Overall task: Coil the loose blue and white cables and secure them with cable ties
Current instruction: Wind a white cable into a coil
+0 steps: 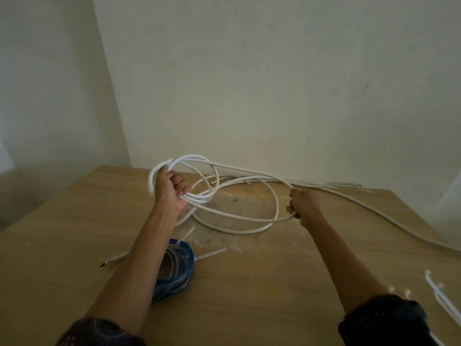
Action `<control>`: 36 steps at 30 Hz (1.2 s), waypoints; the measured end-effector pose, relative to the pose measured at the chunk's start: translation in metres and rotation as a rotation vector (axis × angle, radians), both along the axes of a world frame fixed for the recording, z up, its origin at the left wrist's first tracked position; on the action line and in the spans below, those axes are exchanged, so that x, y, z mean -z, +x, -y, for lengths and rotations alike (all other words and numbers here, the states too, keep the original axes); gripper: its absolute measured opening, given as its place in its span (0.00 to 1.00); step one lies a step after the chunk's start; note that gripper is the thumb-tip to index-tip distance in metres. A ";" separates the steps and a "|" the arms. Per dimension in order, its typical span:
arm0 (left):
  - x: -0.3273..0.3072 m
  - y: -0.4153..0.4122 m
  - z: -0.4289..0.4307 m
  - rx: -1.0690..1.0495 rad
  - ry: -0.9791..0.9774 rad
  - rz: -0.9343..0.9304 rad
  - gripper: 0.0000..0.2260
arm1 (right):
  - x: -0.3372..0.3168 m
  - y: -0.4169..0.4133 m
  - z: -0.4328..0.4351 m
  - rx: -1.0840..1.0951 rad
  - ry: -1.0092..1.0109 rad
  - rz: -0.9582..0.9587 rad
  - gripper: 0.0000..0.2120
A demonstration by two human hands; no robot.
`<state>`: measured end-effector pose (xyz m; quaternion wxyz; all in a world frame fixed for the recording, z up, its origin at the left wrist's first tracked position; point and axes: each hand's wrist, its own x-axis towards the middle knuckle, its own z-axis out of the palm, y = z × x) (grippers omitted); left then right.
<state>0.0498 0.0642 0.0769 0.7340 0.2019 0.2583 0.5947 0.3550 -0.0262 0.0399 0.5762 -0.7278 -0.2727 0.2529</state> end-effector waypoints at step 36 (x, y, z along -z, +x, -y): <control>0.000 0.014 0.023 0.045 0.118 0.092 0.23 | -0.027 -0.074 -0.005 -0.397 0.105 0.730 0.16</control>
